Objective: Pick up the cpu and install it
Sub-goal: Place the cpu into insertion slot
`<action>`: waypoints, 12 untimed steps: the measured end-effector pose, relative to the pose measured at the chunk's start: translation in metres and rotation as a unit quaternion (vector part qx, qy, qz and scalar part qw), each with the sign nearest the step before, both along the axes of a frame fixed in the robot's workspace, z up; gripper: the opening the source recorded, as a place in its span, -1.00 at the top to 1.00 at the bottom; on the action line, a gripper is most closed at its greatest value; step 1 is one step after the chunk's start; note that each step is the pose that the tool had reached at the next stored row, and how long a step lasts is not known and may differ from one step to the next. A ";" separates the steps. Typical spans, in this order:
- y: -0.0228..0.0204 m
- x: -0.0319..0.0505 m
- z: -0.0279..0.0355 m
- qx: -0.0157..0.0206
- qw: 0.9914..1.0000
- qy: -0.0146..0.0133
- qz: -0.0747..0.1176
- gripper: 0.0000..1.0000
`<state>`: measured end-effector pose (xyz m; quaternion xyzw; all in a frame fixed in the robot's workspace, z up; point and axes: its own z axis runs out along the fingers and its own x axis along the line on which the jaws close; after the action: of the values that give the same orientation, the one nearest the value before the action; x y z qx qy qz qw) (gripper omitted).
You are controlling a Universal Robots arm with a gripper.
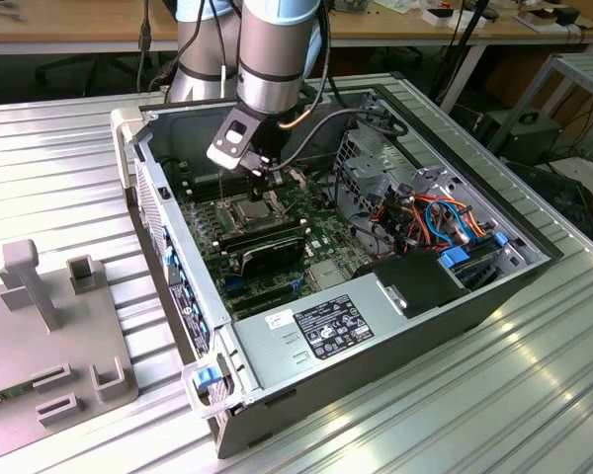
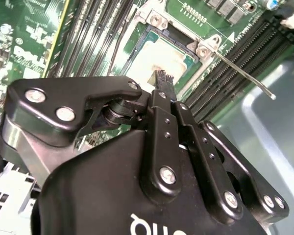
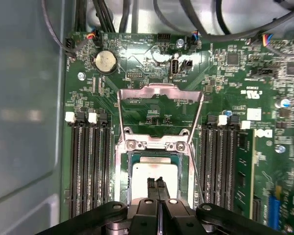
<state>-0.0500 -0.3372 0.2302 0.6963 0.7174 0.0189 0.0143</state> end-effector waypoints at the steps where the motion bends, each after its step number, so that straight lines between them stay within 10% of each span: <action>1: 0.0000 0.0000 0.0034 0.000 1.000 0.000 0.000 0.79; 12: 0.0000 0.0000 0.0138 0.000 1.000 0.000 0.000 0.79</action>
<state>-0.0500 -0.3373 0.2440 0.6963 0.7174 0.0189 0.0144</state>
